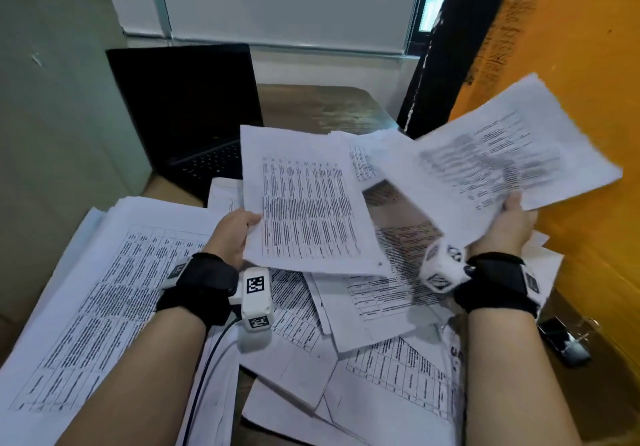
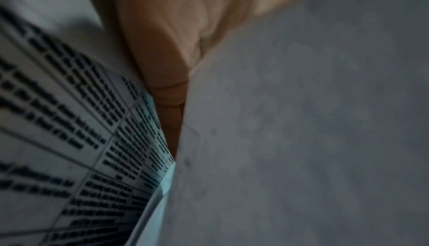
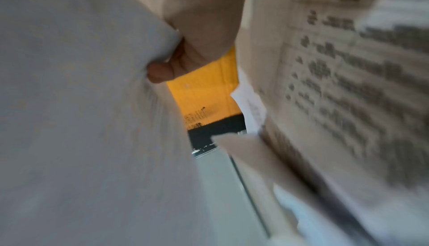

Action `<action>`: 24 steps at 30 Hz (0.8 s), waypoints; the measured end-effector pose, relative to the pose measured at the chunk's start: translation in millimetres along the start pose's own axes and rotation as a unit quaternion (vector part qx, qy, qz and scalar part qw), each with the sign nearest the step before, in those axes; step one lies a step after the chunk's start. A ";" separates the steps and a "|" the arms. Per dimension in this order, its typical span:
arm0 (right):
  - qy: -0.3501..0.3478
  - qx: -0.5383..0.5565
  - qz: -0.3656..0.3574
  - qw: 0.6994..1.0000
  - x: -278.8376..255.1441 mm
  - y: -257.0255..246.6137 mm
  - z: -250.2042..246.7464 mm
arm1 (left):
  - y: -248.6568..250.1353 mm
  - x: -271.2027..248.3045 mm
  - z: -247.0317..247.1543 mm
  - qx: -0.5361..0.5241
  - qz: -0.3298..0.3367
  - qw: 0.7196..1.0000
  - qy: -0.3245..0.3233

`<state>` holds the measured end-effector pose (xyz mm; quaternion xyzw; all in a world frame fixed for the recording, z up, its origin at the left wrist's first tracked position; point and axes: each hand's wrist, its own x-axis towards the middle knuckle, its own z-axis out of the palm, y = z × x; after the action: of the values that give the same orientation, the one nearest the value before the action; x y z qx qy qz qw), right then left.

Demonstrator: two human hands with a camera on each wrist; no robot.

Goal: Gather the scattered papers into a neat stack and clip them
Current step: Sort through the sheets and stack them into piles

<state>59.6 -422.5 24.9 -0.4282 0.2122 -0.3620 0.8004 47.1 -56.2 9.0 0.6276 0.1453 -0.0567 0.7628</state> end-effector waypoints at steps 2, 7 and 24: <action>-0.077 -0.034 0.075 0.994 2.7 6.4 -6.2 | 0.3 -5.3 5.2 0.022 -0.002 1.000 -0.009; -0.224 -0.062 0.155 0.960 -30.9 6.4 16.4 | 2.4 -13.5 9.9 0.063 0.002 0.998 -0.005; -0.416 -0.391 0.171 0.803 -72.9 37.5 51.9 | 1.6 -18.0 17.5 0.072 0.005 0.997 -0.026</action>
<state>61.0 -325.5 23.7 -0.7713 0.0524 0.1075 0.6252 33.1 -74.7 18.8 0.6795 0.1179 -0.0800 0.7197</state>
